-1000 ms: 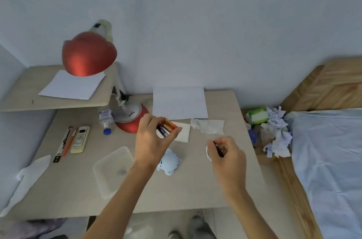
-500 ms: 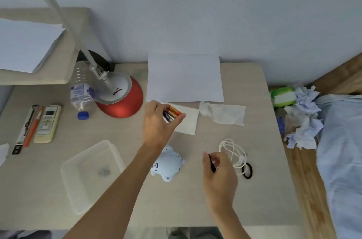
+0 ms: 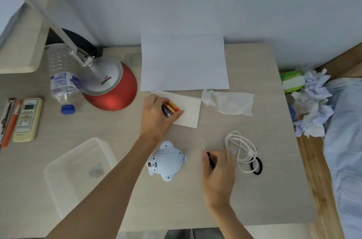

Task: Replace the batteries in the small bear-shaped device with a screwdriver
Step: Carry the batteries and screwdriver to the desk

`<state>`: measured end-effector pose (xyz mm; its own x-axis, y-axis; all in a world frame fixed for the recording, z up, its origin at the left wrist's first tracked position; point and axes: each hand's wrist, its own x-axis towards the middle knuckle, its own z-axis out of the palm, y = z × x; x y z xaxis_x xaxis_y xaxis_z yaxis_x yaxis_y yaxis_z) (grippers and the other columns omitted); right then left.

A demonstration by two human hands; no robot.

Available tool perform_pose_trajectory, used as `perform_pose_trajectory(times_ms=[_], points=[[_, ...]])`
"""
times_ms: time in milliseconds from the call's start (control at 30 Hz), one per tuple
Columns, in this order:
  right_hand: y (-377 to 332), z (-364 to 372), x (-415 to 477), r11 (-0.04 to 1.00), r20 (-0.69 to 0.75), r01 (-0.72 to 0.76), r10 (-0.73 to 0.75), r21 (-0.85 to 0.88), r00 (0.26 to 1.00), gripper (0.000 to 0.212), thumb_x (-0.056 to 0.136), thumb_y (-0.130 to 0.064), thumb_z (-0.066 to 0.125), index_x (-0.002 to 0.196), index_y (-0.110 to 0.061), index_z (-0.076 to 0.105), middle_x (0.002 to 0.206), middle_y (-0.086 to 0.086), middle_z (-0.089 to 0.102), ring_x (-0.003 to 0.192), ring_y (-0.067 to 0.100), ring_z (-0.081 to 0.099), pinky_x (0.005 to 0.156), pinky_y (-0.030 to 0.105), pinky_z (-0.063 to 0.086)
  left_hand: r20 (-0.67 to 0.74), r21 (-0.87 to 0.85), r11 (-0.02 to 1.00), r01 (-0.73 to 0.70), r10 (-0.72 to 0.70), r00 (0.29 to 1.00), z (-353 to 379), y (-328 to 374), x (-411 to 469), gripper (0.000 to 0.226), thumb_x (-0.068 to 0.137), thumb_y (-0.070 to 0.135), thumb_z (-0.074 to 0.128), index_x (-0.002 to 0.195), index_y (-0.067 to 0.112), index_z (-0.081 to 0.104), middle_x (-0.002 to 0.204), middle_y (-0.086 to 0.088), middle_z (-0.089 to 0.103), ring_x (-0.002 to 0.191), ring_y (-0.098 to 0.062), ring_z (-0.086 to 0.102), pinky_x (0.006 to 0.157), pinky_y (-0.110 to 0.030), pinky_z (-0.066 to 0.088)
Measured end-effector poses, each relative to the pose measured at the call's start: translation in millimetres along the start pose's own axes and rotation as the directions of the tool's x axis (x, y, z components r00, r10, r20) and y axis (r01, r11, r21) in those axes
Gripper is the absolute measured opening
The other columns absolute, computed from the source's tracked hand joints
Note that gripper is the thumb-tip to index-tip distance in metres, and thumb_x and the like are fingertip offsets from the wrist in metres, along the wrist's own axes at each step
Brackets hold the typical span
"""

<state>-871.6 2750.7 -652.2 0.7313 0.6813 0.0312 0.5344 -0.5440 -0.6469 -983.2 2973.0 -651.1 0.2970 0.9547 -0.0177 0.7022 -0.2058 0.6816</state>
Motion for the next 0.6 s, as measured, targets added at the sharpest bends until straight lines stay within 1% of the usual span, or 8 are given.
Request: perform_pose_trajectory(times_ms=[100,167,300,433,500,600], points=[[3,4,0,1.0,0.009,0.026,-0.026,-0.012,1.0,0.018,0.096,-0.022,0.077,0.09,-0.015,0.062,0.087,-0.005,0.053,0.083,0.026,0.055,0.071,0.049,0.053,-0.016,-0.024,1.0,0.003,-0.003,1.0,3,-3,-1,0.061,0.077,0.053,0.092,0.118,0.015,0.071,0.113,0.004,0.053,0.112,-0.014,0.047,0.1,-0.029,0.048],[3,7,0,1.0,0.003,0.008,-0.008,-0.007,1.0,0.019,0.097,-0.024,0.077,0.09,-0.015,0.061,0.087,-0.004,0.053,0.083,0.025,0.054,0.072,0.049,0.052,-0.021,-0.029,1.0,0.001,-0.002,1.0,6,-4,-3,0.062,0.076,0.054,0.092,0.118,0.015,0.069,0.114,0.005,0.052,0.113,-0.014,0.047,0.101,-0.03,0.049],[6,8,-1,1.0,-0.004,-0.003,0.003,0.001,1.0,0.019,0.097,-0.026,0.075,0.091,-0.014,0.062,0.088,-0.003,0.054,0.082,0.024,0.054,0.073,0.048,0.052,-0.033,-0.005,1.0,-0.021,0.02,0.999,7,-7,0,0.064,0.075,0.059,0.092,0.115,0.017,0.065,0.114,0.003,0.054,0.111,-0.018,0.049,0.099,-0.037,0.051],[6,8,0,1.0,0.004,0.0,0.0,-0.008,1.0,0.018,0.097,-0.025,0.076,0.092,-0.015,0.062,0.088,-0.002,0.054,0.082,0.024,0.054,0.072,0.048,0.052,-0.013,0.0,0.999,-0.033,0.033,0.999,5,-7,2,0.067,0.074,0.062,0.091,0.117,0.018,0.062,0.115,0.004,0.053,0.111,-0.017,0.05,0.1,-0.04,0.053],[5,8,1,1.0,0.009,0.0,0.0,-0.012,1.0,0.018,0.097,-0.026,0.076,0.092,-0.015,0.062,0.088,-0.004,0.054,0.082,0.023,0.054,0.072,0.047,0.053,0.014,-0.021,1.0,-0.006,0.006,1.0,2,-6,2,0.073,0.073,0.063,0.091,0.123,0.02,0.061,0.116,0.007,0.051,0.111,-0.015,0.051,0.101,-0.038,0.053],[5,6,2,1.0,0.027,0.007,-0.007,-0.024,1.0,0.018,0.098,-0.027,0.074,0.092,-0.016,0.062,0.088,-0.004,0.053,0.082,0.022,0.053,0.072,0.045,0.052,0.036,-0.085,0.993,0.08,-0.077,0.996,-11,-2,-6,0.082,0.074,0.064,0.09,0.137,0.023,0.057,0.123,0.009,0.049,0.113,-0.011,0.052,0.101,-0.032,0.052]])
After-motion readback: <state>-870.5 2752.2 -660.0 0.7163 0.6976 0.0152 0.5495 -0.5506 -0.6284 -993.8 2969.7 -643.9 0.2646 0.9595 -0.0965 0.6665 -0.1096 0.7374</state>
